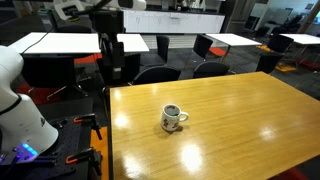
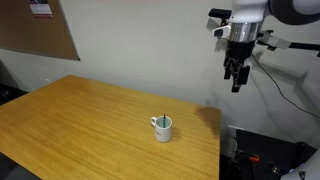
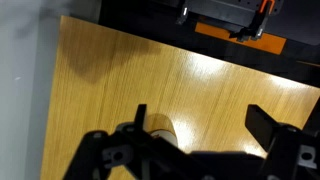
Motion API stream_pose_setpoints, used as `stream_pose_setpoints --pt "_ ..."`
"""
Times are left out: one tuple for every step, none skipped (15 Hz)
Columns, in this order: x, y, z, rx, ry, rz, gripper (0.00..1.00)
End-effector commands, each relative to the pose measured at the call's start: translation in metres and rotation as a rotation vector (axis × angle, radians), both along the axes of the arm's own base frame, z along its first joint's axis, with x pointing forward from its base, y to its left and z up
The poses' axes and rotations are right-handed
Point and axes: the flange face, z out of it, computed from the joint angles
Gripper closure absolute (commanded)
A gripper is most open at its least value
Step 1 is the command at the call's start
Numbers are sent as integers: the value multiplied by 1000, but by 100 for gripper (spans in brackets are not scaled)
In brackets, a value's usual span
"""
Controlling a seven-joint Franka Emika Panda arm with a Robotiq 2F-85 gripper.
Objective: Take the pen from the white cup and put it on the table
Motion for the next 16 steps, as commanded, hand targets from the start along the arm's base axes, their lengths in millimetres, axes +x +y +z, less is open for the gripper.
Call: stream_pose_setpoints --pt "0 0 1 0 1 0 0" --pt "0 0 1 0 1 0 0" --pt "0 0 1 0 1 0 0" --pt "0 0 1 0 1 0 0" --pt "0 0 1 0 1 0 0" --pt "0 0 1 0 1 0 0" --pt "2 1 -1 -5 -5 -2 0" --pt "4 3 -2 -12 -29 -18 0" --pt "6 5 -3 -15 -48 -30 0" --pt "9 6 -5 -24 -75 -41 0" --pt "13 9 -7 -30 -108 -66 0" --pt "16 12 -10 -37 -137 -82 0" --pt "21 16 -15 -44 -166 -104 0" --pt "24 19 -18 -48 -189 -125 0" --pt "28 24 -23 -53 -216 -149 0" --pt "32 27 -28 -58 -245 -175 0"
